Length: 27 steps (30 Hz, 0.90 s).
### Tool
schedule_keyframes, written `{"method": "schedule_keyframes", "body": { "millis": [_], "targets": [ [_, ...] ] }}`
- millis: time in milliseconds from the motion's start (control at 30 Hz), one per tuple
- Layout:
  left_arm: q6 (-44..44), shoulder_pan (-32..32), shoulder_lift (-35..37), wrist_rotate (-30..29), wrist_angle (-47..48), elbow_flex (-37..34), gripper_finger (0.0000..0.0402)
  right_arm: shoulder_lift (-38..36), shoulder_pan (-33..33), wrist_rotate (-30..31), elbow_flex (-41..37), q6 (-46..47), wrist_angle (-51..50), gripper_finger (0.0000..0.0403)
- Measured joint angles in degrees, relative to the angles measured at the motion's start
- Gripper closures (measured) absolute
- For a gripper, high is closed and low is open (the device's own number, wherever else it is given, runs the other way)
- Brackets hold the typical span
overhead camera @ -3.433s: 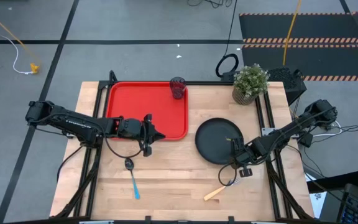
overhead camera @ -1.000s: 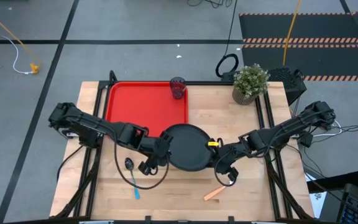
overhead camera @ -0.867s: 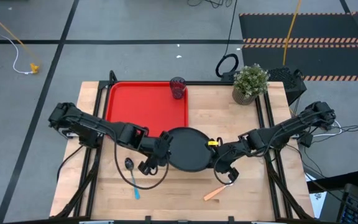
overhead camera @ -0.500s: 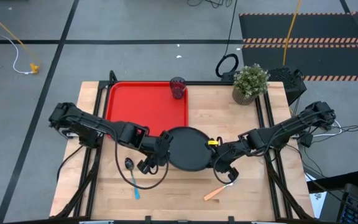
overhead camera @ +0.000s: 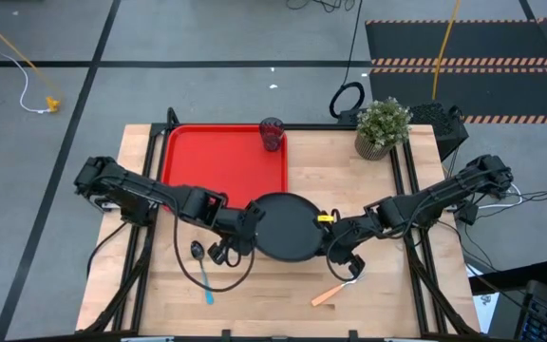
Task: Pick and place plate/cup/fork/spoon on tray
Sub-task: Put the black plate on the red tray to the bottom left of the black cup
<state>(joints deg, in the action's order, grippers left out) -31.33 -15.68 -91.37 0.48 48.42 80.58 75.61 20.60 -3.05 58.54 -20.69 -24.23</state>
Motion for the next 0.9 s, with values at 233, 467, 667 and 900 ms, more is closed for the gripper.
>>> {"method": "schedule_keyframes", "body": {
  "millis": [233,467,667,900],
  "targets": [
    [-3.7,-0.09,0.0,0.53,1.5,-0.13,0.0382,-0.04,0.11,6.65,-0.04,0.28,2.63,0.0378],
    [-3.27,0.06,-0.02,-1.26,-0.16,-0.02,0.0393,-0.03,-0.02,11.05,0.01,2.25,10.24,0.0304],
    [-1.88,0.04,-0.02,-0.67,0.97,0.0,0.0394,-0.18,0.0,10.97,0.0,2.67,14.12,0.0238],
    [5.66,-0.2,-0.02,-4.63,5.85,-0.98,0.0392,-3.52,0.52,22.07,0.0,4.29,14.23,0.0207]
  ]
}}
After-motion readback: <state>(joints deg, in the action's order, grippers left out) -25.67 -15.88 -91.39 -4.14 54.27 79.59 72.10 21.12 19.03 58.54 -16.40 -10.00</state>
